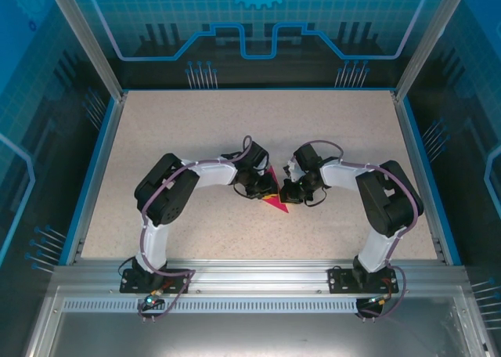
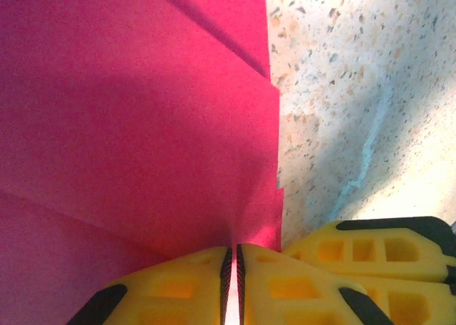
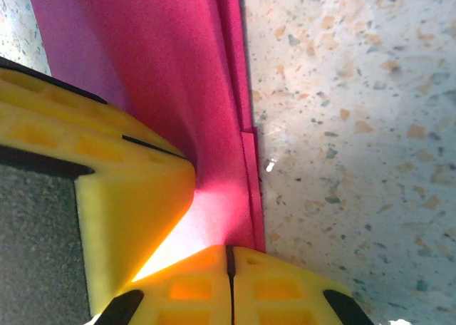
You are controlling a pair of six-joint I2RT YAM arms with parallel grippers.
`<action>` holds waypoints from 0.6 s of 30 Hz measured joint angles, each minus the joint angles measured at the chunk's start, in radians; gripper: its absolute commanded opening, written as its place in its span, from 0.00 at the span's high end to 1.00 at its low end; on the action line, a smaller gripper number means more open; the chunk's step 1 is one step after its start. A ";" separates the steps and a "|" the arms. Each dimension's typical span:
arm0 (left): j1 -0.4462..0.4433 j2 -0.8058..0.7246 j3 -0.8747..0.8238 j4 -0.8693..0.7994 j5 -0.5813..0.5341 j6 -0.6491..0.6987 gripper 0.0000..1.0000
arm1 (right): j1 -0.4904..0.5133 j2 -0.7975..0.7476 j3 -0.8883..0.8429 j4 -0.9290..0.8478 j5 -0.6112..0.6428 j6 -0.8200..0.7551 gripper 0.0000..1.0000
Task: Fold a paper plane with a square sheet of paper (fold left side to right side)
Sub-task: Fourth fold the wing at the center of the table.
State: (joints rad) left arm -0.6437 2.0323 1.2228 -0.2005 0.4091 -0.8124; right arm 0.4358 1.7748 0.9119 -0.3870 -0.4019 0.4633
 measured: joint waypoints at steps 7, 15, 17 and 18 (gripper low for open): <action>0.009 0.011 0.013 -0.004 0.014 0.000 0.83 | 0.003 0.000 0.004 -0.005 0.006 0.000 0.94; 0.039 0.012 0.018 -0.007 0.017 0.029 0.82 | 0.003 0.000 0.004 -0.005 0.009 -0.004 0.94; 0.070 0.013 0.026 -0.013 0.002 0.043 0.82 | 0.003 0.000 0.004 -0.005 0.009 -0.004 0.94; 0.084 0.014 0.030 -0.016 -0.006 0.052 0.82 | 0.003 0.000 0.004 -0.005 0.009 -0.004 0.94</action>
State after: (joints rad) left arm -0.5594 2.0460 1.2530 -0.2165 0.4034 -0.7605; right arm 0.4393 1.7748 0.9157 -0.3923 -0.3931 0.4595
